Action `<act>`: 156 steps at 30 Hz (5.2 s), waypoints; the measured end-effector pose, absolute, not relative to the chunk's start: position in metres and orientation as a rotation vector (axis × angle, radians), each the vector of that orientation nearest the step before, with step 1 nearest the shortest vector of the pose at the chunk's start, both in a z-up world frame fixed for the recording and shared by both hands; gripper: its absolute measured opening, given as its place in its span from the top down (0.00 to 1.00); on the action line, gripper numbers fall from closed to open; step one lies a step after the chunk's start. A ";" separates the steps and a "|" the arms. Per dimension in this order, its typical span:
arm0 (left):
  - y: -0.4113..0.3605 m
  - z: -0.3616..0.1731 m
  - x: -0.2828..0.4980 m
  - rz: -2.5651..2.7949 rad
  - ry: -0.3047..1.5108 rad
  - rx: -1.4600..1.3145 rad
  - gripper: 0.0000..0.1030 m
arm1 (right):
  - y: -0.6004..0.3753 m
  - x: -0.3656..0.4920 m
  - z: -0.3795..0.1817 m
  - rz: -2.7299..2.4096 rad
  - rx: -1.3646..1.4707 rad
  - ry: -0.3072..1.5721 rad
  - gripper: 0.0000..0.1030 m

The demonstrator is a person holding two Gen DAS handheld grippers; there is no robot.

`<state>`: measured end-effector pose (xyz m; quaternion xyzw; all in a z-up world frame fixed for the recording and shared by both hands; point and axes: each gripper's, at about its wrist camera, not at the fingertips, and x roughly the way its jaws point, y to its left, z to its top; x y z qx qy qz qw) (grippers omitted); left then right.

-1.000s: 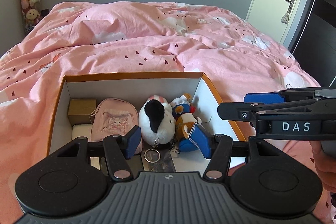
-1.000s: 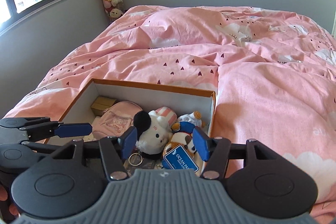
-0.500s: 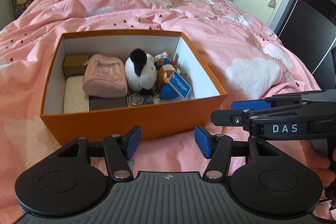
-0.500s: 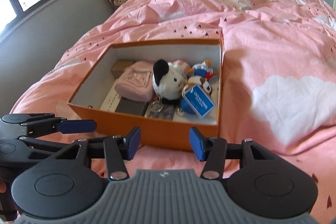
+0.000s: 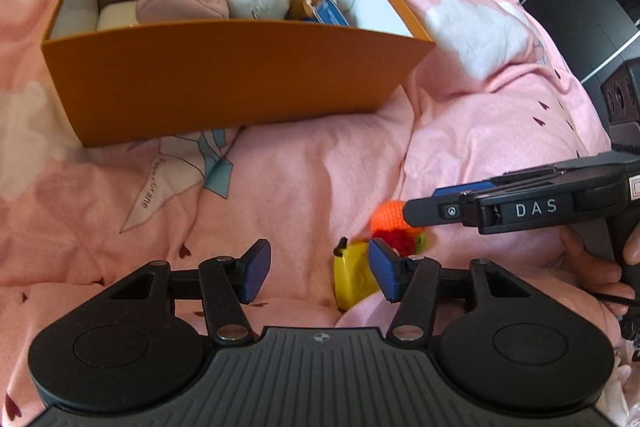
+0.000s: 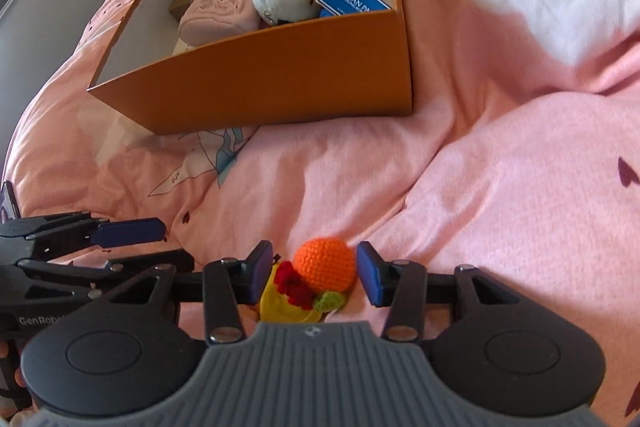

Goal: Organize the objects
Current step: 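Grasp the yellow tape measure with left gripper while right grasps the orange crocheted ball, then lift and carry tape measure and orange ball over the orange box, then lower tape measure and orange ball into the box beside the plush toys, then open both grippers to release the tape measure and orange ball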

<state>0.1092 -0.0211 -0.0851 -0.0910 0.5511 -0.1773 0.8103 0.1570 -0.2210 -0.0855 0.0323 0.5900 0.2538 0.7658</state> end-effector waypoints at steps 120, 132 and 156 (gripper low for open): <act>-0.029 -0.111 0.319 -0.411 1.412 -0.294 0.43 | -0.105 0.332 -0.068 1.029 -0.846 1.242 0.51; -0.038 -0.117 0.331 -0.402 1.495 -0.281 0.43 | -0.114 0.325 -0.062 1.040 -0.886 1.192 0.46; -0.029 -0.058 0.283 -0.299 1.245 -0.188 0.40 | -0.128 0.310 -0.033 0.975 -0.781 1.125 0.36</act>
